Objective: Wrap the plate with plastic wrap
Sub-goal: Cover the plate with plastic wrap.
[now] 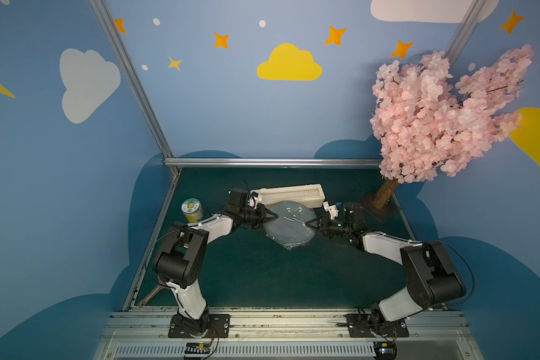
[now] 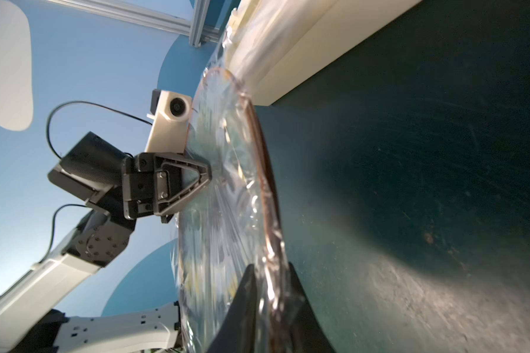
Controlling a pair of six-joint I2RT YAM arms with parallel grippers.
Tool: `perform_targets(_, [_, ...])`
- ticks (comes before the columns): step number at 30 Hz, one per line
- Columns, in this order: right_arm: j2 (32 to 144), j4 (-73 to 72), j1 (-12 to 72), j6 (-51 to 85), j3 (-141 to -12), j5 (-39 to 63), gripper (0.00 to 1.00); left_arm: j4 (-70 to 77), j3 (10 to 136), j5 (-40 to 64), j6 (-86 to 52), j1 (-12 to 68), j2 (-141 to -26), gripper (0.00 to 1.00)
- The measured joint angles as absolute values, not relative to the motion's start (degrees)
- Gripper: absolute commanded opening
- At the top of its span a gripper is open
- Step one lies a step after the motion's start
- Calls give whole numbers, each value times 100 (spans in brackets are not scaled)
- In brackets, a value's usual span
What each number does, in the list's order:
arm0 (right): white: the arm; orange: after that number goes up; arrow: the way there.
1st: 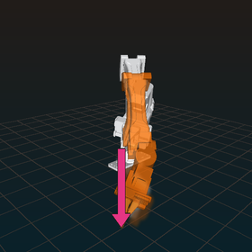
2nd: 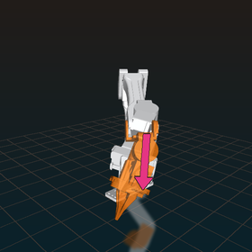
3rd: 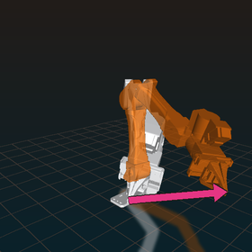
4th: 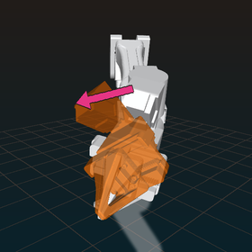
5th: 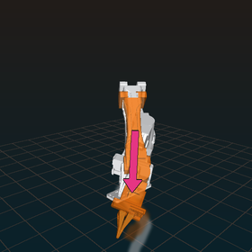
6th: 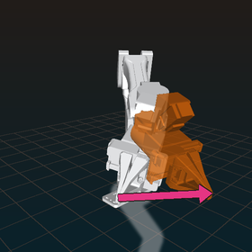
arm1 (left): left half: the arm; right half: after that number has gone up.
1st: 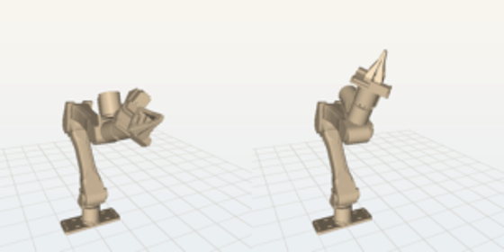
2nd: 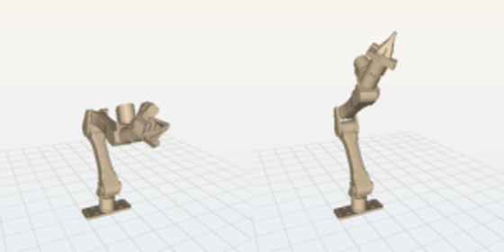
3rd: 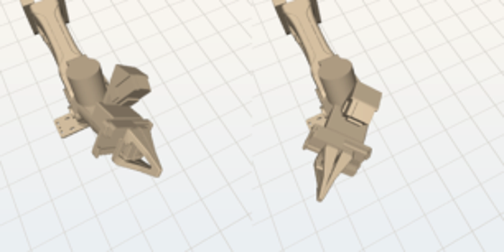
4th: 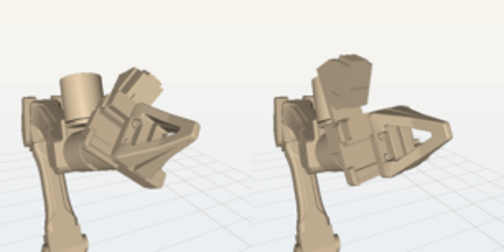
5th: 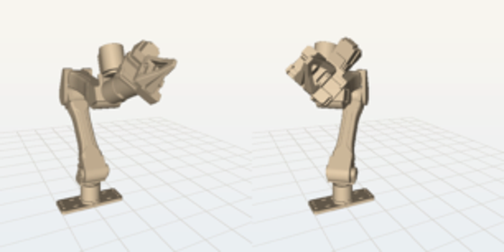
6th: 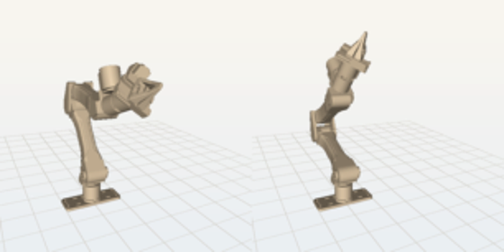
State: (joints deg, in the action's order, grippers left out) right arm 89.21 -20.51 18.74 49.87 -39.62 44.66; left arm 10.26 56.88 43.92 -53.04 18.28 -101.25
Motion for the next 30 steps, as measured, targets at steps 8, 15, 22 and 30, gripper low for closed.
perform_targets(8, [8733, -1076, 1684, 4128, -4064, 4379, 41, 854, 5686, 4355, -5166, 1745, -10224, 12])
perform_targets(15, [8259, 733, 1535, 3041, -4969, 3404, 49, 795, 5701, 4617, -4851, 1708, -10346, 13])
perform_targets(22, [8379, 1017, 1634, 2300, -6298, 3511, 50, 336, 5942, 5011, -4318, 1717, -10403, 14])
perform_targets(30, [9633, 1107, 1804, 2003, -7006, 3857, 50, 307, 5988, 5253, -4180, 1732, -10403, 13])
